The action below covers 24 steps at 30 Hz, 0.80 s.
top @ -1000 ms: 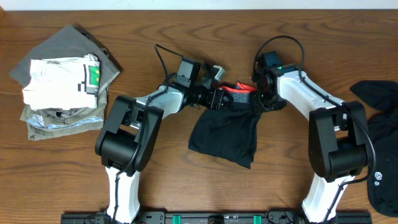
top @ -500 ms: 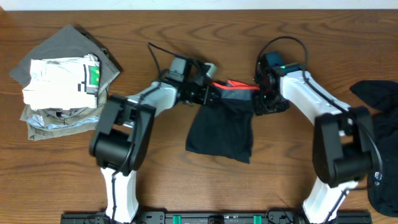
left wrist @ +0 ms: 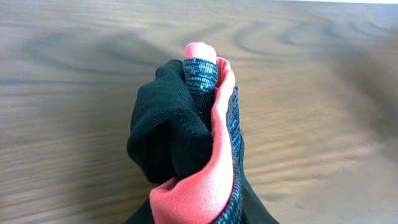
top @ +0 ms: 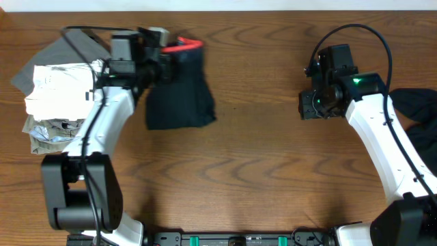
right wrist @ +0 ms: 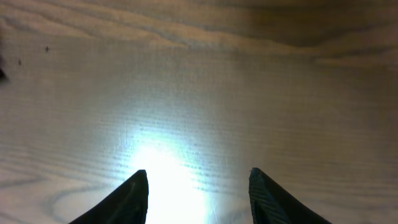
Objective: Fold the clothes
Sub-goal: 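Carry the bundle left with the left gripper toward the clothes stack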
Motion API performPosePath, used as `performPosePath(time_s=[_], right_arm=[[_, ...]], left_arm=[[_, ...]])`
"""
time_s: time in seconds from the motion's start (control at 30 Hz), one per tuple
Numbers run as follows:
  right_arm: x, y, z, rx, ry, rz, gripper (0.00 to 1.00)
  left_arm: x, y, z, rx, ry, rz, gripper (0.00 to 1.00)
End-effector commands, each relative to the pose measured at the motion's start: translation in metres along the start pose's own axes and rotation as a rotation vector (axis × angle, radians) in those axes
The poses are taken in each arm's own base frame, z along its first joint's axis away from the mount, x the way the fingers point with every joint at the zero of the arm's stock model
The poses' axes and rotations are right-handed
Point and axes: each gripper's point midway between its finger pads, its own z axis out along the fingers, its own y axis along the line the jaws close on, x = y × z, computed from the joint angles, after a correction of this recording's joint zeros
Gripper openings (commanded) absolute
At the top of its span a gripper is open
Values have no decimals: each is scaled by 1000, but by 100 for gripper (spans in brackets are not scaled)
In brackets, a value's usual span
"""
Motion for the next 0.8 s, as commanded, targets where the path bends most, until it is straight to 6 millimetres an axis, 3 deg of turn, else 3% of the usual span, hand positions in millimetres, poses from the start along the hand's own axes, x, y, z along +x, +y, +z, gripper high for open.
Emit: performPosePath(time_s=[0.0, 0.2, 0.5, 0.63, 0.77], right_arm=[[1, -2, -9, 3, -11, -3, 51], [8, -2, -9, 5, 15, -2, 51], [12, -3, -8, 7, 31, -1, 52], [12, -3, -8, 7, 31, -1, 52], [12, -3, -8, 7, 31, -1, 52]], left_arm=[[-22, 35, -20, -122, -59, 39, 22], [-42, 77, -46, -199, -120, -6, 22], [-97, 116, -97, -292, -262, -13, 23], [-106, 141, -119, -342, -302, -40, 23], [-100, 169, -136, -393, -312, -77, 23]])
